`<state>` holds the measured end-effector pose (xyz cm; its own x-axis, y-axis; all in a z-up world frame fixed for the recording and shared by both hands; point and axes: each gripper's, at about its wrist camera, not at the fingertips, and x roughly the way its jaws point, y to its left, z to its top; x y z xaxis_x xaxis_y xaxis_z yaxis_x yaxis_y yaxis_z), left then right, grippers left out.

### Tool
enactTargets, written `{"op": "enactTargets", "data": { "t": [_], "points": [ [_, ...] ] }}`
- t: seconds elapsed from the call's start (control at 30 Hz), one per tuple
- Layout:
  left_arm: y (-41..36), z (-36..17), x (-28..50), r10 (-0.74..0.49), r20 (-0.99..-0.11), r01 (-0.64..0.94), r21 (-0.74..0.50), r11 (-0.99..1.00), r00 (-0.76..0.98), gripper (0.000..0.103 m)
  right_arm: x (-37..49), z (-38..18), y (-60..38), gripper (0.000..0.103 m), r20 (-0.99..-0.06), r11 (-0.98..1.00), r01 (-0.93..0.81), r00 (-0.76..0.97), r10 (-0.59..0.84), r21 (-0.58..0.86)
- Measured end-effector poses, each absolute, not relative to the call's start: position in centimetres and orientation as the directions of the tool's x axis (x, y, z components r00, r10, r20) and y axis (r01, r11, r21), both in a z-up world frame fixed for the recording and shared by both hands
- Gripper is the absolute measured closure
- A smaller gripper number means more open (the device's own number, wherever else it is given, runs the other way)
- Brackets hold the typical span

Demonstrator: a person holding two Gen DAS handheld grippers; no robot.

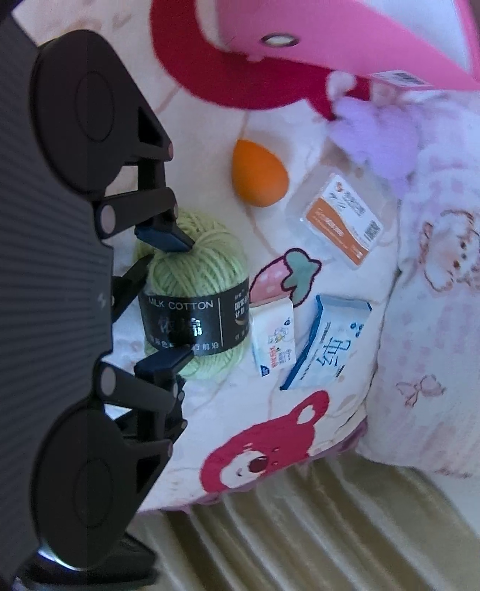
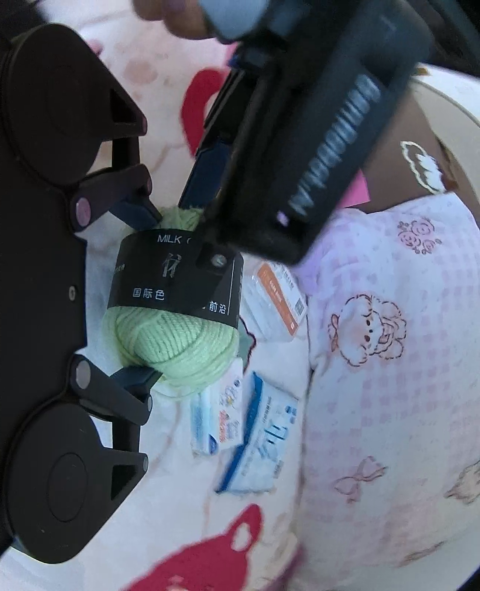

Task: Organize objects
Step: 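Close the left tool fingers around the green yarn ball's black band, then lift the yarn ball with the left tool and carry it over the pink box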

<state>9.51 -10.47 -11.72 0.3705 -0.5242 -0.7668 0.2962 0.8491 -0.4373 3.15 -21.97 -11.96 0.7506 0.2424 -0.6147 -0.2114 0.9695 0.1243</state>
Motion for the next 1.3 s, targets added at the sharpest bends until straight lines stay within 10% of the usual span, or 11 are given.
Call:
{"op": "enactTargets", "data": {
  "t": [0.43,1.3],
  "points": [
    [-6.6,-9.1,8.5,-0.494,-0.829,0.197,-0.456,0.868,0.261,0.049,2.5,-7.9,-19.4,0.022,-0.719,0.938,-0.245,0.603,0.345,0.245],
    [1.2,3.4,3.4,-0.319,-0.852,0.32,-0.192,0.928,0.415,0.051,1.5,2.6,-12.2,0.022,-0.629,0.828,-0.453,0.548,0.551,0.33]
  ]
}}
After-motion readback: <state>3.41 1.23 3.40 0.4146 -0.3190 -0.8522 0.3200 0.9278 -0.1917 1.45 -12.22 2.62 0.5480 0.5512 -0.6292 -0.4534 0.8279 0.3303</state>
